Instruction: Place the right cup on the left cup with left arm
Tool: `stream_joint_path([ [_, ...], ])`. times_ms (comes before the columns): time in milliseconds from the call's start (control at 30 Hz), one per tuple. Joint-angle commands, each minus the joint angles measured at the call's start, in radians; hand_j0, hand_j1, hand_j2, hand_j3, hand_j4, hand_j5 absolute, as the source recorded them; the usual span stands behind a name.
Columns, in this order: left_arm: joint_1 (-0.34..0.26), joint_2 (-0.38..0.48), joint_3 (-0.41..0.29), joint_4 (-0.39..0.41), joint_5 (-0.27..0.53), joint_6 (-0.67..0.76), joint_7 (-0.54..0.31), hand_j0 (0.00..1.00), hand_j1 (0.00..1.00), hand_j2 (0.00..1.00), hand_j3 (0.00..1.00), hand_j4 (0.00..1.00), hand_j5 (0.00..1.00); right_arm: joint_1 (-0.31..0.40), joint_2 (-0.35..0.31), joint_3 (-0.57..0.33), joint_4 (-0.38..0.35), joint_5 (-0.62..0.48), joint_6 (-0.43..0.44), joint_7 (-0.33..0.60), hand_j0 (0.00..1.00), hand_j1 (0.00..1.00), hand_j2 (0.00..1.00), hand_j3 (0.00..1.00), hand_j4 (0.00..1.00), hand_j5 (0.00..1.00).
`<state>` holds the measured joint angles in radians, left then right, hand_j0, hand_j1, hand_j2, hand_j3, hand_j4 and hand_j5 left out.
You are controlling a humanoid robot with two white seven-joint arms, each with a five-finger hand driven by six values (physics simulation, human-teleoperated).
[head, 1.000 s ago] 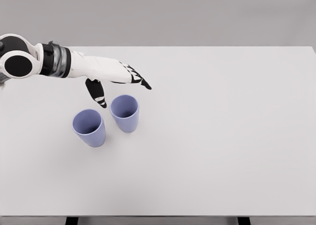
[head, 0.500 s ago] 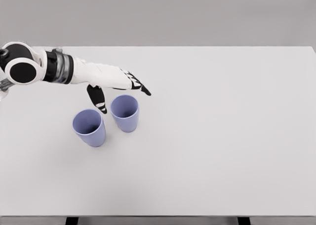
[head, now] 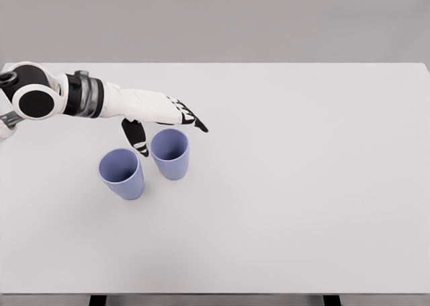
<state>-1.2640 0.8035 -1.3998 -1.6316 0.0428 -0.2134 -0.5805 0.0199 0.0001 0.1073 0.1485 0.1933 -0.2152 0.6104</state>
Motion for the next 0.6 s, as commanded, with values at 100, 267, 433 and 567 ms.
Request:
stream_joint_path([
  [100,0.003,-0.001,0.001,0.002,-0.008,-0.003,0.011,1.0,1.0,1.0,1.0,1.0,1.0,0.0,0.0,0.0,0.0,0.002,-0.001,0.0,1.0,1.0,1.0,1.0,1.0,1.0],
  [267,0.005,0.0,-0.001,0.002,-0.009,-0.003,0.013,1.0,1.0,1.0,1.0,1.0,1.0,0.0,0.0,0.0,0.0,0.003,-0.001,0.0,1.0,1.0,1.0,1.0,1.0,1.0],
  [433,0.017,-0.001,0.001,0.002,-0.018,-0.001,0.011,1.0,1.0,1.0,1.0,1.0,1.0,0.0,0.0,0.0,0.0,0.002,-0.001,0.0,1.0,1.0,1.0,1.0,1.0,1.0],
  [567,0.017,-0.001,0.001,0.002,-0.021,0.0,0.011,1.0,1.0,1.0,1.0,1.0,1.0,0.0,0.0,0.0,0.0,0.002,-0.001,0.0,1.0,1.0,1.0,1.0,1.0,1.0],
])
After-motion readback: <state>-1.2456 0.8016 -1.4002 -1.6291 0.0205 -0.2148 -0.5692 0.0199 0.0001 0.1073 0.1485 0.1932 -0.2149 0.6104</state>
